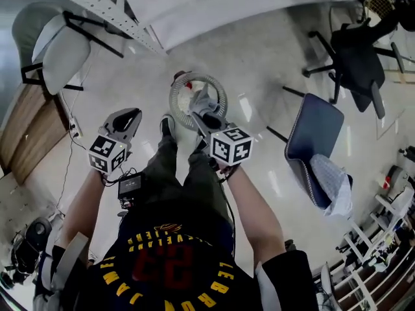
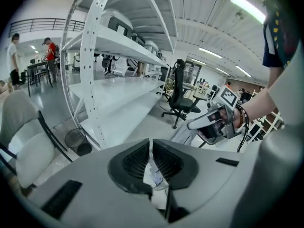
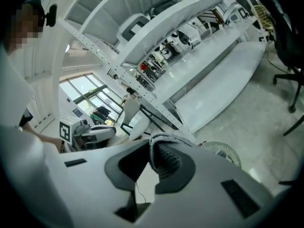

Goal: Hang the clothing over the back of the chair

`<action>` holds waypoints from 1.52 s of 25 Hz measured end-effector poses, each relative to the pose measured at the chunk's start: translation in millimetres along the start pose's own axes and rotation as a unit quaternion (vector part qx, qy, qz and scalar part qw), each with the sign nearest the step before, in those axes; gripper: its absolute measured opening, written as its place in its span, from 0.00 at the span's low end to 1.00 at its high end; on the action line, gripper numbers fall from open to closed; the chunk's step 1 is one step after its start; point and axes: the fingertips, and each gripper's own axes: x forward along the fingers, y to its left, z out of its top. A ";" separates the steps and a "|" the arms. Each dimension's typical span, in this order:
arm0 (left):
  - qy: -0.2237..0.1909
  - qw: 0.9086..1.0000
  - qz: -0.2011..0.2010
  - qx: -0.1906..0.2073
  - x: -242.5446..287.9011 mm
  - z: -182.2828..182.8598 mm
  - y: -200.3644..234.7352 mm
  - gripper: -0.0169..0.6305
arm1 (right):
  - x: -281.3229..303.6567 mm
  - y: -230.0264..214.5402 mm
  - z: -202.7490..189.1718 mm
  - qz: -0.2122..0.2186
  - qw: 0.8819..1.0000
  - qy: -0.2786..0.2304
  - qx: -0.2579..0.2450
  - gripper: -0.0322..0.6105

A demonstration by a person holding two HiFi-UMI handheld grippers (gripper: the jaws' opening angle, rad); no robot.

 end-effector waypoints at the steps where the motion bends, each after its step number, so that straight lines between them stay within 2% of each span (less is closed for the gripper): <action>1: -0.007 1.000 0.003 0.003 -8.0 9.3 0.5 0.06 | -11.4 11.4 11.6 0.000 1.000 -0.009 -0.007 0.10; 5: -0.050 0.999 0.013 0.007 -41.6 53.0 10.4 0.06 | -58.9 57.7 58.9 -0.005 0.998 -0.056 -0.038 0.10; 8: -0.096 0.995 0.009 0.008 -57.4 89.6 22.8 0.06 | -91.2 84.7 90.5 -0.025 0.993 -0.090 -0.075 0.10; 11: -0.125 0.992 -0.019 0.028 -59.3 122.7 22.6 0.06 | -125.0 107.2 118.0 -0.058 0.985 -0.127 -0.106 0.10; 14: -0.138 0.986 -0.053 0.075 -58.6 149.8 14.4 0.06 | -156.6 130.1 139.0 -0.089 0.974 -0.172 -0.115 0.10; 18: -0.149 0.977 -0.099 0.116 -53.3 176.4 4.5 0.06 | -195.3 150.6 150.3 -0.150 0.954 -0.232 -0.115 0.10; 24: -0.135 0.965 -0.157 0.160 -29.7 189.1 -8.3 0.06 | -257.4 167.1 143.3 -0.238 0.917 -0.306 -0.089 0.10; 28: -0.118 0.960 -0.175 0.186 -13.4 189.8 -4.5 0.06 | -297.8 169.1 125.5 -0.294 0.891 -0.339 -0.070 0.10; 32: -0.109 0.955 -0.183 0.205 -3.8 197.5 -13.1 0.06 | -345.3 174.8 94.9 -0.337 0.862 -0.374 -0.051 0.10; 38: -0.117 0.945 -0.197 0.235 -9.7 208.3 -60.6 0.06 | -410.4 184.7 35.9 -0.380 0.831 -0.406 -0.020 0.10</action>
